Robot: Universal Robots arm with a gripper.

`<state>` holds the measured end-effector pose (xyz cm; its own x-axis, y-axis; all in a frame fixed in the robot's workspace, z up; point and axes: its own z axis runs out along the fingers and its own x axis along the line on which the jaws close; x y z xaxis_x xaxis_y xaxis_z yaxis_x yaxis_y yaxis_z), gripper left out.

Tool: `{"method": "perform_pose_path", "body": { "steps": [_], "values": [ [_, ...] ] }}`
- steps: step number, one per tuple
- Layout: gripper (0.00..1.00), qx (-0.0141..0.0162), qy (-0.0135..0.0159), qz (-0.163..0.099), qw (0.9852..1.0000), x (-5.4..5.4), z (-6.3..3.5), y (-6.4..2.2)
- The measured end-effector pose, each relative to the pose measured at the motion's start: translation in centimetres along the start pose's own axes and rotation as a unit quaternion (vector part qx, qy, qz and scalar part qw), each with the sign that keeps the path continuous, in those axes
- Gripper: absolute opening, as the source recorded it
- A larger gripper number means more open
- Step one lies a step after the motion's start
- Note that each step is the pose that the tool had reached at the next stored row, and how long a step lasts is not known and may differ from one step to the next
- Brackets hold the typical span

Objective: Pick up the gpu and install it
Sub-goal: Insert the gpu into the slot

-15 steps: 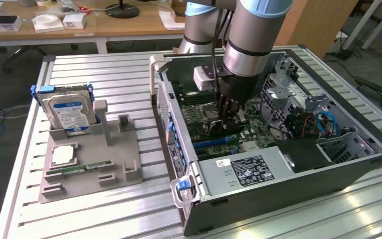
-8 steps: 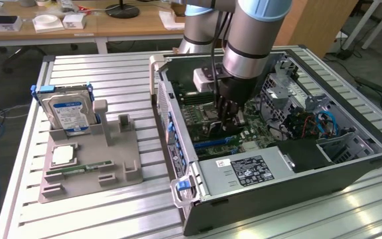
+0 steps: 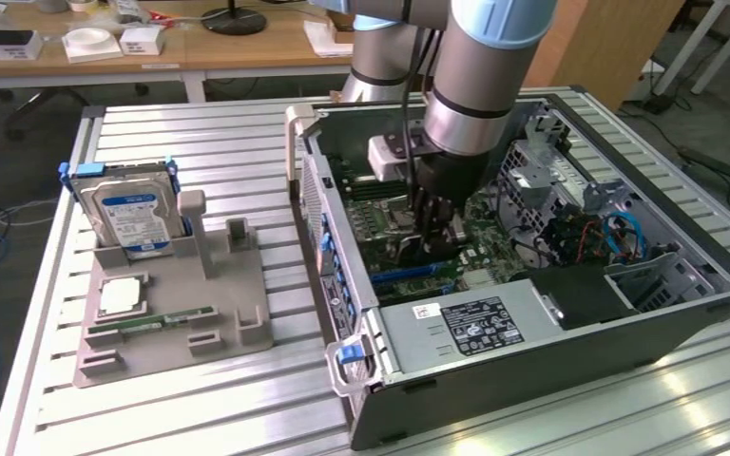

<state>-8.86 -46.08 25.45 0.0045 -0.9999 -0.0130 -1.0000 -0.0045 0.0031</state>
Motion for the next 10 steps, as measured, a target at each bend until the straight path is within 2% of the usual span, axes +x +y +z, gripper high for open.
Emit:
{"method": "perform_pose_path", "body": {
  "steps": [10],
  "values": [
    [0.27, 0.0000, 0.0001, 0.000, 1.0000, 0.01, 0.43, 0.19]
  ]
}}
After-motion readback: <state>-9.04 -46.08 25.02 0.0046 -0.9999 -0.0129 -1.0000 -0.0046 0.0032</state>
